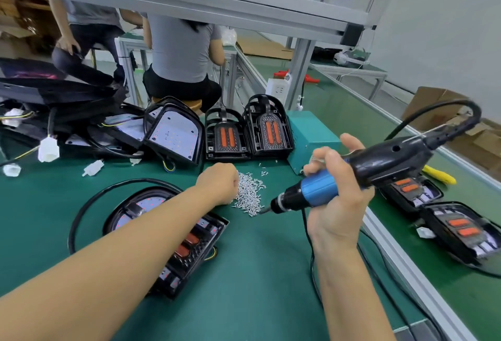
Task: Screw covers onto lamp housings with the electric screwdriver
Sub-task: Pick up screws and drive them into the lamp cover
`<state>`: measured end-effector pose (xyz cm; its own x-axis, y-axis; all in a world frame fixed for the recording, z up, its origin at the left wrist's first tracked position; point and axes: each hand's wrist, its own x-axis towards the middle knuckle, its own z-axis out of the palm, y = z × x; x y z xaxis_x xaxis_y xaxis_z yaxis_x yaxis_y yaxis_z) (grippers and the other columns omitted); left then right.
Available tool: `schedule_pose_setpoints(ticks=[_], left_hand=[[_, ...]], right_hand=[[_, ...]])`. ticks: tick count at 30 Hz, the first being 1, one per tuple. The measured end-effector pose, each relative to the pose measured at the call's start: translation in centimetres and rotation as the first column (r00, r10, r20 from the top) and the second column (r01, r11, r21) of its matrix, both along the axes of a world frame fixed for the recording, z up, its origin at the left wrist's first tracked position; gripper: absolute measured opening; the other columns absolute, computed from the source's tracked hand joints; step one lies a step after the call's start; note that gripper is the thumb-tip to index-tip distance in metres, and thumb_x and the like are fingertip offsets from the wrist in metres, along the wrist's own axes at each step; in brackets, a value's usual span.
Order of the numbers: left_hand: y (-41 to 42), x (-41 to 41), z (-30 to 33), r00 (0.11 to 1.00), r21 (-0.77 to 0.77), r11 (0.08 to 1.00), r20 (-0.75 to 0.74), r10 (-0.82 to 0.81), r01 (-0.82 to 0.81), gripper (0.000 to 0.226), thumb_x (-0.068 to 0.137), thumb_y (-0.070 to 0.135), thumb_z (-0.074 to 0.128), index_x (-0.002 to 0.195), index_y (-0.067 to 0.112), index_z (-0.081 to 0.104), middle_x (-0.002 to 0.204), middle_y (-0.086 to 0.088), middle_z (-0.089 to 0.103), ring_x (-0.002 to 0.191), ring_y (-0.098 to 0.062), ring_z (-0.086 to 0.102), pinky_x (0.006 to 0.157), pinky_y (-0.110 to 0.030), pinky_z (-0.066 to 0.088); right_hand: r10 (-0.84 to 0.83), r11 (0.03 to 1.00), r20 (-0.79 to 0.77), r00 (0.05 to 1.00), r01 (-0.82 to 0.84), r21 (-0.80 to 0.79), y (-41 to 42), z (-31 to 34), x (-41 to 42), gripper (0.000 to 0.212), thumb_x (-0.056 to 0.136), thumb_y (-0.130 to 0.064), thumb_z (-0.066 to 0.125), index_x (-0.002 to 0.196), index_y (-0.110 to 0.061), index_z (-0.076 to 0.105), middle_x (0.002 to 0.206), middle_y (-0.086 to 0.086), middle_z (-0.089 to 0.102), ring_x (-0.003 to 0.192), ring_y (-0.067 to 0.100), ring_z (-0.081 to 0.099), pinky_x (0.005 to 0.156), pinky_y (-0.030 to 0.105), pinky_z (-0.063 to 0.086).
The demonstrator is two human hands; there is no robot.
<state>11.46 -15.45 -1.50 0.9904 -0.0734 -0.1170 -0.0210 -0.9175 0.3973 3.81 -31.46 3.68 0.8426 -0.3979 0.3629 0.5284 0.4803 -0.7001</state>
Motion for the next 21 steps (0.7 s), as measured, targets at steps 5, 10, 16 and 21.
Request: schedule_pose_setpoints(ticks=[5, 10, 16, 21], left_hand=[[-0.2, -0.1, -0.2, 1.0, 0.059, 0.998, 0.009, 0.006, -0.007, 0.023, 0.076, -0.002, 0.05, 0.074, 0.016, 0.064, 0.083, -0.005, 0.069, 0.079, -0.027, 0.059, 0.066, -0.032, 0.047], [0.1, -0.1, 0.1, 0.995, 0.038, 0.999, -0.1, 0.031, -0.027, 0.019, 0.076, 0.0, 0.068, 0.089, 0.013, 0.073, 0.094, -0.002, 0.072, 0.088, -0.024, 0.064, 0.076, -0.035, 0.054], [-0.4, -1.8, 2.6, 0.999, -0.307, 0.951, 0.026, -0.035, 0.042, 0.026, 0.079, 0.0, 0.061, 0.085, 0.023, 0.071, 0.089, 0.008, 0.069, 0.091, -0.014, 0.063, 0.081, -0.024, 0.051], [-2.3, -5.5, 5.2, 0.876, -0.51, 0.738, 0.069, -0.477, 0.442, 0.037, 0.069, 0.029, 0.077, 0.103, 0.032, 0.064, 0.103, 0.018, 0.066, 0.101, 0.003, 0.056, 0.092, -0.016, 0.039]], right_hand=[[0.035, 0.999, -0.019, 0.999, -0.035, 0.008, 0.1, -0.6, 0.3, 0.032, 0.075, -0.005, 0.06, 0.106, -0.01, 0.057, 0.055, 0.003, 0.05, 0.051, 0.018, 0.048, 0.057, 0.027, 0.043], [-0.009, 1.0, -0.087, 0.996, 0.007, -0.026, 0.0, -0.5, 0.8, 0.033, 0.066, -0.001, 0.064, 0.095, -0.016, 0.063, 0.057, 0.0, 0.054, 0.06, 0.021, 0.05, 0.061, 0.028, 0.045], [0.014, 0.999, -0.134, 0.991, -0.02, -0.042, -0.8, -0.3, 1.0, 0.046, 0.063, 0.001, 0.066, 0.107, -0.007, 0.055, 0.059, 0.0, 0.054, 0.057, 0.018, 0.052, 0.054, 0.025, 0.046], [0.012, 0.999, -0.113, 0.994, -0.017, -0.046, -0.6, 0.3, 1.1, 0.04, 0.066, -0.002, 0.065, 0.105, -0.009, 0.057, 0.058, 0.001, 0.053, 0.056, 0.017, 0.052, 0.065, 0.03, 0.045]])
